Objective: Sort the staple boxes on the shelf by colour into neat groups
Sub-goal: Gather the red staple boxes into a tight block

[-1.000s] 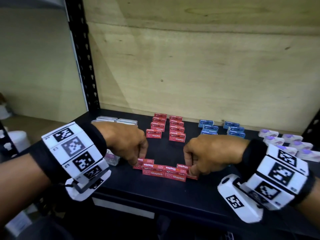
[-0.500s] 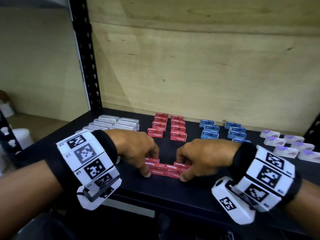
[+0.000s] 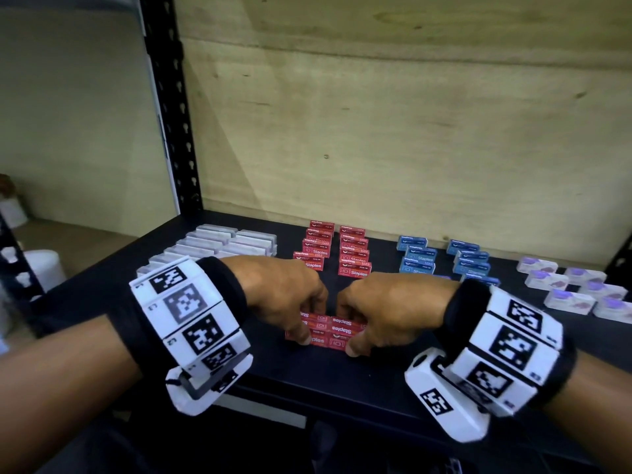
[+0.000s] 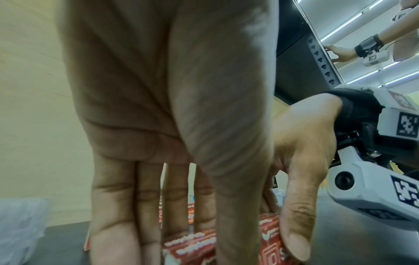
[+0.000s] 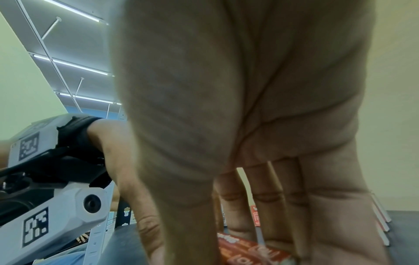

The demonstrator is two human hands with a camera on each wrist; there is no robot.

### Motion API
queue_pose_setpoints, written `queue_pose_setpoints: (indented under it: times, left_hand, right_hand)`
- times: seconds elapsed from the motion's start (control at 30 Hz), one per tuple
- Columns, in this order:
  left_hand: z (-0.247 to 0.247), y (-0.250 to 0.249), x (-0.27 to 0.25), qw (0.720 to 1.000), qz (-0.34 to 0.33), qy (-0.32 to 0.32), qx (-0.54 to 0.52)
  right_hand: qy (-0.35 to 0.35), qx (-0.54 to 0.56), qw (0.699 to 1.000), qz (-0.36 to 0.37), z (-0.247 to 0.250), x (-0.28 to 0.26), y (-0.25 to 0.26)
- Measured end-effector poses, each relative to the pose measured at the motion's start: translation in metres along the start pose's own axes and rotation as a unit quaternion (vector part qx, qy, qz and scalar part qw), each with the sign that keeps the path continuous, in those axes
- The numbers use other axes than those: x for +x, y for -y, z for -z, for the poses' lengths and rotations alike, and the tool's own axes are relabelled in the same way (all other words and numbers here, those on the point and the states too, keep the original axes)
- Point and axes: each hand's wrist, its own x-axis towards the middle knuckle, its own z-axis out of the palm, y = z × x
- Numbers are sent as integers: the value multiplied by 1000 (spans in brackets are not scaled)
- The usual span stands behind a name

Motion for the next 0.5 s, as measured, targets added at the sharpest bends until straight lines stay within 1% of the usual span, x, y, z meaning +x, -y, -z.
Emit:
queue_pose_setpoints:
  times: [0.13, 0.27, 0.37, 0.5]
  left_hand:
    - [-1, 1, 2, 1000, 0, 2, 1]
    - [1, 4, 2, 1000, -7, 12, -14]
    - [11, 12, -1, 999, 8, 20, -43]
    - [32, 24, -1, 998, 19, 0, -61]
  right_hand:
    - [2, -1, 1000, 6, 0, 2, -1]
    - [17, 8, 1000, 5, 2, 2, -4]
    - [19, 38, 999, 3, 10, -1, -13]
    - [25, 100, 995, -10, 25, 1, -37]
